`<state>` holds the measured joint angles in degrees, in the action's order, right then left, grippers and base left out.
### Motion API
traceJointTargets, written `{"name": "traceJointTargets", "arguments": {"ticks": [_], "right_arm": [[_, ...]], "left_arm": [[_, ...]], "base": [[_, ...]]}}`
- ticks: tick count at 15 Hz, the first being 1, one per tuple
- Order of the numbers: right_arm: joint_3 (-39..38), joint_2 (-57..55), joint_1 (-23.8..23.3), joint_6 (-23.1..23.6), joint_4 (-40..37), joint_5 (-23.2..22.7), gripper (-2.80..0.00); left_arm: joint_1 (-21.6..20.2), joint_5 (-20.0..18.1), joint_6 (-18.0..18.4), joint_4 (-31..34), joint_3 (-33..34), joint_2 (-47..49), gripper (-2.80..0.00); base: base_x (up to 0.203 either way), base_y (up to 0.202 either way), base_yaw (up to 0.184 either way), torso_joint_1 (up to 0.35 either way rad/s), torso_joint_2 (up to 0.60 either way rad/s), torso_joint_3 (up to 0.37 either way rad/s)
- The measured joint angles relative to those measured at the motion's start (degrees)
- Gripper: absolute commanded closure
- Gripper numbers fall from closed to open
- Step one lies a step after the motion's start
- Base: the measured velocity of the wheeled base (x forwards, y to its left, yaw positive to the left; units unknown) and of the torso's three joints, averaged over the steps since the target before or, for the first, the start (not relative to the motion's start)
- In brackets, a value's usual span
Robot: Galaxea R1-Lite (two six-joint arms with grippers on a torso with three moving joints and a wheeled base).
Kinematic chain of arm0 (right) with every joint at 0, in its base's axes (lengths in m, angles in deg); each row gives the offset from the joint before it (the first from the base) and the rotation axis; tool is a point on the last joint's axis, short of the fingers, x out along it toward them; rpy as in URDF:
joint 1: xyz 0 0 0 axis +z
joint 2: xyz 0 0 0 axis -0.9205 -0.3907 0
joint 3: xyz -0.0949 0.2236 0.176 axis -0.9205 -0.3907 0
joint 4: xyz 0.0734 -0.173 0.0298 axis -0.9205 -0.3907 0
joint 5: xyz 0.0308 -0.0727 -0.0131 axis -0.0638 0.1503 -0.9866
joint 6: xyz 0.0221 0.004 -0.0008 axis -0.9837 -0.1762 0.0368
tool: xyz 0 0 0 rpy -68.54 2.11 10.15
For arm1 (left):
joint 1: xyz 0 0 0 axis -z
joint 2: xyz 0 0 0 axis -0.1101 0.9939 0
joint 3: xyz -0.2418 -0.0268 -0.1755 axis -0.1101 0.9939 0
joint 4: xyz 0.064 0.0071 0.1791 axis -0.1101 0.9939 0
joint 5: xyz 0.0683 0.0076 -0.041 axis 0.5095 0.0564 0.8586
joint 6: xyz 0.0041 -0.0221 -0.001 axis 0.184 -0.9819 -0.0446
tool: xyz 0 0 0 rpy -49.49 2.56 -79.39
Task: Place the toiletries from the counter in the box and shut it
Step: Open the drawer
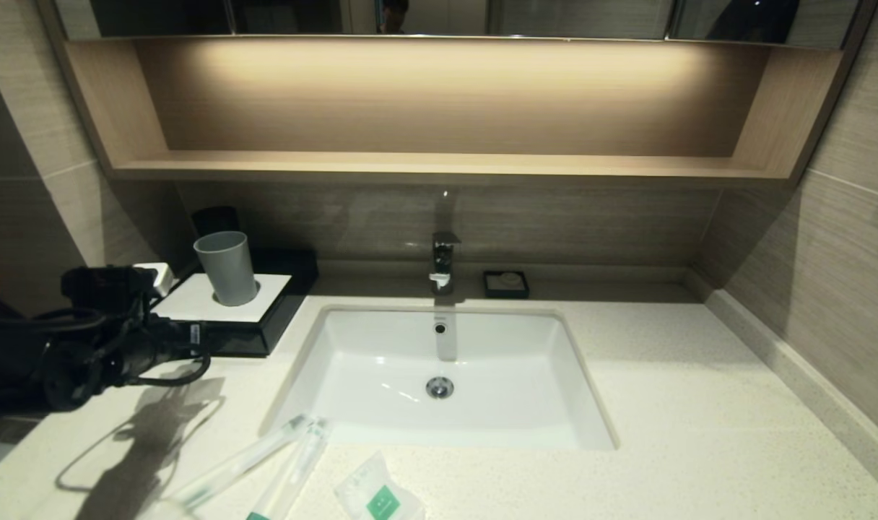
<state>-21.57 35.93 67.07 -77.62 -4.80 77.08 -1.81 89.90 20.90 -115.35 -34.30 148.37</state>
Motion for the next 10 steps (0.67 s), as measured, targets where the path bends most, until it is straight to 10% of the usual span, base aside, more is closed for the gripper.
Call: {"name": "traceJointTargets", "arguments": {"ticks": [10], "right_arm": [[0.0,0.0,0.0,0.0,0.0,-0.02,0.0]], "left_arm": [[-0.02,-0.08,-0.16,0.02,-3.63,3.63,0.0]], "base": [[0.0,0.0,0.0,0.0,0.0,0.0]]}}
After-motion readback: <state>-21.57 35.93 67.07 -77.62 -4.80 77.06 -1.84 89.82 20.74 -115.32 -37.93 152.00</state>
